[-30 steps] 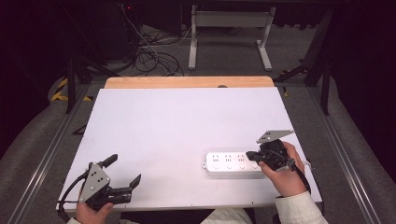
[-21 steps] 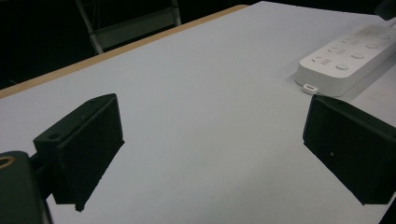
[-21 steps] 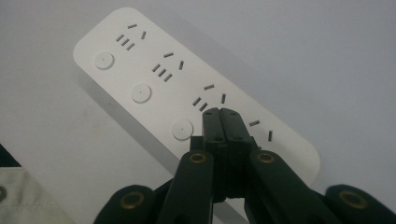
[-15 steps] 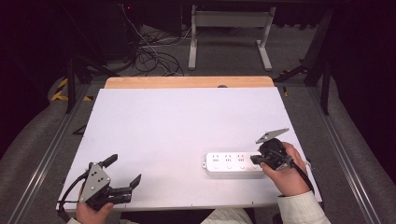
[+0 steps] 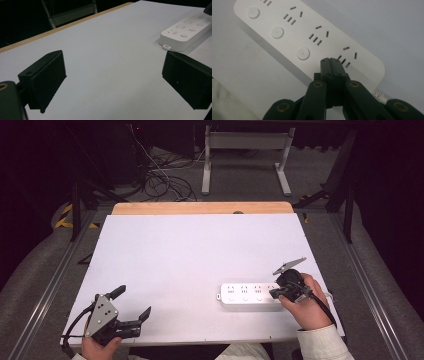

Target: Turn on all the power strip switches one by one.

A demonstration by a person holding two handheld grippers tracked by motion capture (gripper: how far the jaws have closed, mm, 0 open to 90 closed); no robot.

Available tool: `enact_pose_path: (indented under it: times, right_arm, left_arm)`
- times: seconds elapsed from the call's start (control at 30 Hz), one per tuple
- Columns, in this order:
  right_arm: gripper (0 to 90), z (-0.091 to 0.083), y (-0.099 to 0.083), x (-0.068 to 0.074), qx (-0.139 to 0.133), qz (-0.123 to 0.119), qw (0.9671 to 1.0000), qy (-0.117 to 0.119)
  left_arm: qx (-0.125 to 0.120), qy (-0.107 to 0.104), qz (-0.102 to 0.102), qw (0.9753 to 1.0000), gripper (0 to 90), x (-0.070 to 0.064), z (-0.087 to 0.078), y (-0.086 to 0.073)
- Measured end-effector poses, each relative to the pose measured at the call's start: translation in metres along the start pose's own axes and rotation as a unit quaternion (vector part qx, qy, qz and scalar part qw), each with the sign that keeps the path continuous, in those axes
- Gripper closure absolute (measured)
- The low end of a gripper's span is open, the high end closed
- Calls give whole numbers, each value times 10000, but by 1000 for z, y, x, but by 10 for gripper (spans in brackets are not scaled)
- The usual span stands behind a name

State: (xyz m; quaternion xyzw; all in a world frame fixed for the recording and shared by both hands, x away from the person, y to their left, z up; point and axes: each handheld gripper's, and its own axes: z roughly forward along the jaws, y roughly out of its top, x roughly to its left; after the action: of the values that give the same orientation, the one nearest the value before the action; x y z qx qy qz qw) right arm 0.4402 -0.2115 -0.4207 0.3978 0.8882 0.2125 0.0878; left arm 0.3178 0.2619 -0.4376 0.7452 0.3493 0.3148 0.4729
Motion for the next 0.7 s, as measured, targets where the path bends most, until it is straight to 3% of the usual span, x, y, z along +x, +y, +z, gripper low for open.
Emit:
enact_pose_path:
  times: [0.7]
  right_arm:
    - [900, 9, 1, 2, 158, -40, 9997, -201]
  left_arm:
    - [17, -6, -34, 10000, 54, 0, 1, 0]
